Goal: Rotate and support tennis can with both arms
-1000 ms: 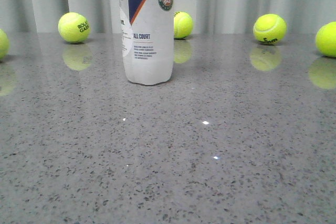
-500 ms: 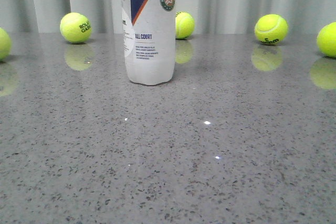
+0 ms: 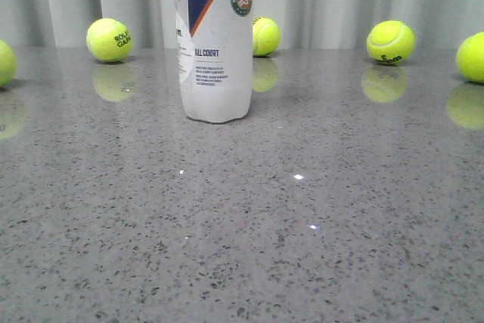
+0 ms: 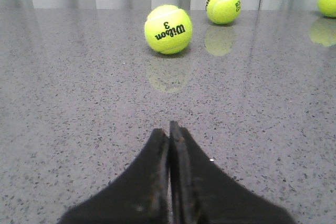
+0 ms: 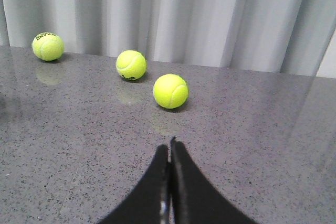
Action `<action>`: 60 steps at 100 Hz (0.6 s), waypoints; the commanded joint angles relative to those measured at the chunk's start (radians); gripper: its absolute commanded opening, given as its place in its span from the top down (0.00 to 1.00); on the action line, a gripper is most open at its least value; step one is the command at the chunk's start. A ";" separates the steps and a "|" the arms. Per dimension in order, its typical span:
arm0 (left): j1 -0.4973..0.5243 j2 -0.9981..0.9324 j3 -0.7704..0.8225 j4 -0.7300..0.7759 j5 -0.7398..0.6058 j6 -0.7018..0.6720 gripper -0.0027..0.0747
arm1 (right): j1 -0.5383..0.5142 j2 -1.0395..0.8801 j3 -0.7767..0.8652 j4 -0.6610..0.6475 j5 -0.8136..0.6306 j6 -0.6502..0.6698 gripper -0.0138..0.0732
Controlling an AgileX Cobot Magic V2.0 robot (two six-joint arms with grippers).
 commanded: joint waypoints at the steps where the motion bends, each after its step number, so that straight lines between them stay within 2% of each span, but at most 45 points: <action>1: -0.008 -0.027 0.045 -0.001 -0.074 -0.011 0.99 | -0.007 0.015 -0.017 -0.002 -0.099 -0.008 0.92; 13: -0.008 -0.027 0.045 -0.001 -0.074 -0.011 0.99 | -0.009 0.012 0.037 -0.037 -0.229 -0.008 0.92; 21: -0.008 -0.027 0.045 -0.001 -0.074 -0.011 0.99 | -0.009 0.006 0.093 -0.104 -0.349 -0.005 0.92; 28: -0.008 -0.027 0.045 -0.001 -0.074 -0.011 0.99 | -0.009 0.005 0.139 -0.111 -0.449 0.054 0.92; 36: -0.008 -0.027 0.045 -0.001 -0.074 -0.011 0.99 | 0.001 0.005 0.187 -0.139 -0.530 0.185 0.92; 43: -0.008 -0.027 0.045 -0.001 -0.074 -0.011 0.99 | 0.017 0.005 0.225 -0.191 -0.549 0.252 0.92; 60: -0.008 -0.027 0.045 -0.001 -0.074 -0.011 0.99 | 0.089 0.005 0.319 -0.210 -0.555 0.255 0.92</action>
